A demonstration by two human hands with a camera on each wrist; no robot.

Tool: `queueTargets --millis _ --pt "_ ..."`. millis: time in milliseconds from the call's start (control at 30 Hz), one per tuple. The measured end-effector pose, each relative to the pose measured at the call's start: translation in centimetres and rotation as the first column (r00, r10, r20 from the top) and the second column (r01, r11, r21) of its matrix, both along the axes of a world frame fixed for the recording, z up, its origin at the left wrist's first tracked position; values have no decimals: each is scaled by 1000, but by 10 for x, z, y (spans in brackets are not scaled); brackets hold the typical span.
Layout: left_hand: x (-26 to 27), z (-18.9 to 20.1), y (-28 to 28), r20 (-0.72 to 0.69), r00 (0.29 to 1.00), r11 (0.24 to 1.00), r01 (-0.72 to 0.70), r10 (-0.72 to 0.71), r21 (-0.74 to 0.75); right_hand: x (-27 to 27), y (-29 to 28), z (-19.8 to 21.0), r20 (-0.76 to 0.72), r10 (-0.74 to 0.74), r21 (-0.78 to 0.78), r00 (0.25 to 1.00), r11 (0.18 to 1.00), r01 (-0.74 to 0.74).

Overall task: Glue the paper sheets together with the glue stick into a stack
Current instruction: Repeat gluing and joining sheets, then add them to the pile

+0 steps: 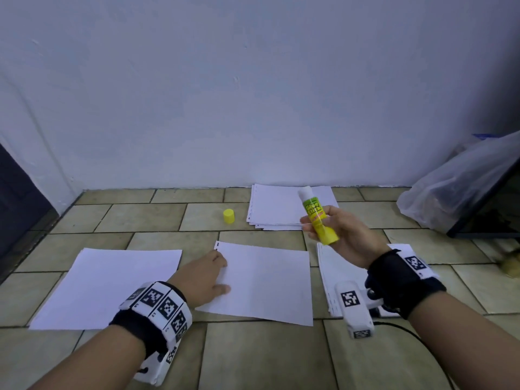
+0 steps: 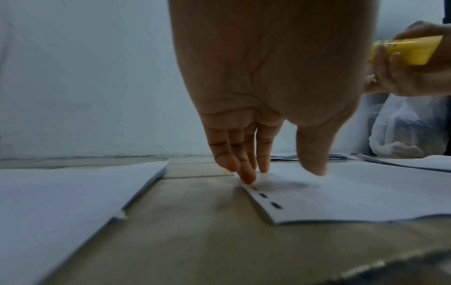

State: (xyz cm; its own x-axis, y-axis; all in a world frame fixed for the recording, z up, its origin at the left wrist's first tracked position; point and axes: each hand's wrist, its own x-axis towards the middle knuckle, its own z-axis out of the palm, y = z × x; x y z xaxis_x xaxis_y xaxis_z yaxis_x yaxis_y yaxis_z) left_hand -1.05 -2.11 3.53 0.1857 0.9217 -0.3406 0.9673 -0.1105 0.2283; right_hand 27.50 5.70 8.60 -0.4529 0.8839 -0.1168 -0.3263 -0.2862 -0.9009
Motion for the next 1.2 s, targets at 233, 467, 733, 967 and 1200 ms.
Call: queueTargets --millis 233,467,733,967,1200 --pt "-15 -4 -2 25 999 999 -31 30 26 -71 20 -24 375 -26 139 927 990 -29" --pt "-15 -3 2 12 998 997 -63 62 46 -138 48 -51 800 -318 469 509 860 -200" --pt "-17 -6 3 10 995 994 -96 96 54 -158 54 -48 841 -301 459 449 836 -300" --pt "-16 -6 1 -24 996 995 -87 89 52 -125 50 -36 882 -252 387 398 869 -307" --pt "-18 4 7 -23 999 998 -42 41 -48 -4 28 -12 991 -129 129 23 938 -322"
